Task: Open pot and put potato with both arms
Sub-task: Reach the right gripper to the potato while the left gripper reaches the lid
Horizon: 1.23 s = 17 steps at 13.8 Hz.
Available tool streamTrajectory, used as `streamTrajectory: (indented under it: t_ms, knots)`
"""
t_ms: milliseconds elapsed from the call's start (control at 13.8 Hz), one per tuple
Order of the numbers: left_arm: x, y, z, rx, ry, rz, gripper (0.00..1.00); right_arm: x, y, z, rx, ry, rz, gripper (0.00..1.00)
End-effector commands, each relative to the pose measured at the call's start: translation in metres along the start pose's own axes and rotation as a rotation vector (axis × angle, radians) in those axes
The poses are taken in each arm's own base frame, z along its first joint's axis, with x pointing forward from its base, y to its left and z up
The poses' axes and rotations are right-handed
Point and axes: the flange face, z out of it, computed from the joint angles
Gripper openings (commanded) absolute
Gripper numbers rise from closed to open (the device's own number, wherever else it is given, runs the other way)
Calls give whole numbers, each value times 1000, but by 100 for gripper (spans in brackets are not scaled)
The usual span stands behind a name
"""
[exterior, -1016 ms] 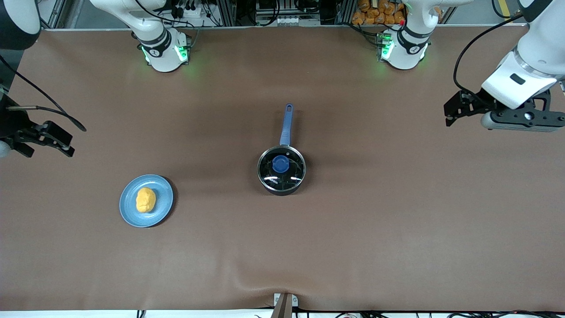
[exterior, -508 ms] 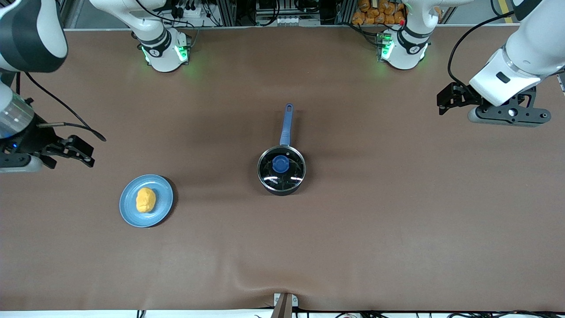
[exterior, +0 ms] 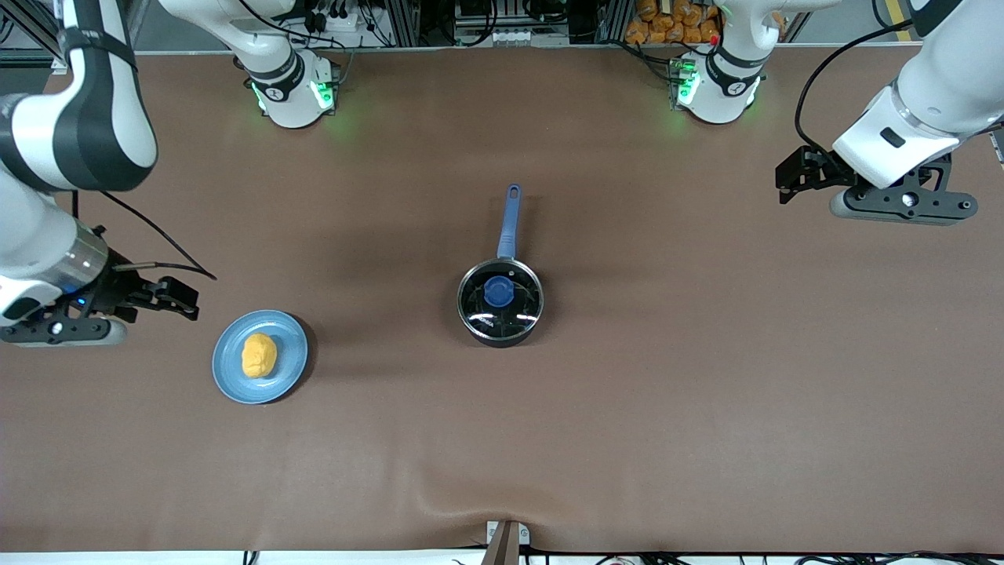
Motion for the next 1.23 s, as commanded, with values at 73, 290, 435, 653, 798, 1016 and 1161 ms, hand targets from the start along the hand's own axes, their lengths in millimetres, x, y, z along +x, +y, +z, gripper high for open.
streamTrajectory:
  t_ms: [73,290,435,653,798,1016,1161]
  knots:
    - [0,8,-2,4,-10,9,100,1,3,19,6,11,6,100]
    - [4,11,3,2,-16,14,100,1,5,33,4,23,6,100]
    - [7,20,10,1,-27,28,100,2,3,39,4,14,3,100]
    - [15,66,23,0,-20,81,100,8,-1,75,5,0,-9,100]
    - [32,100,38,-12,-15,141,100,14,-1,107,4,3,-11,100]
    - [53,128,72,-132,-22,139,100,21,-9,155,3,14,-17,100]
    - [60,155,93,-162,-42,135,100,23,-7,190,2,8,-15,100]
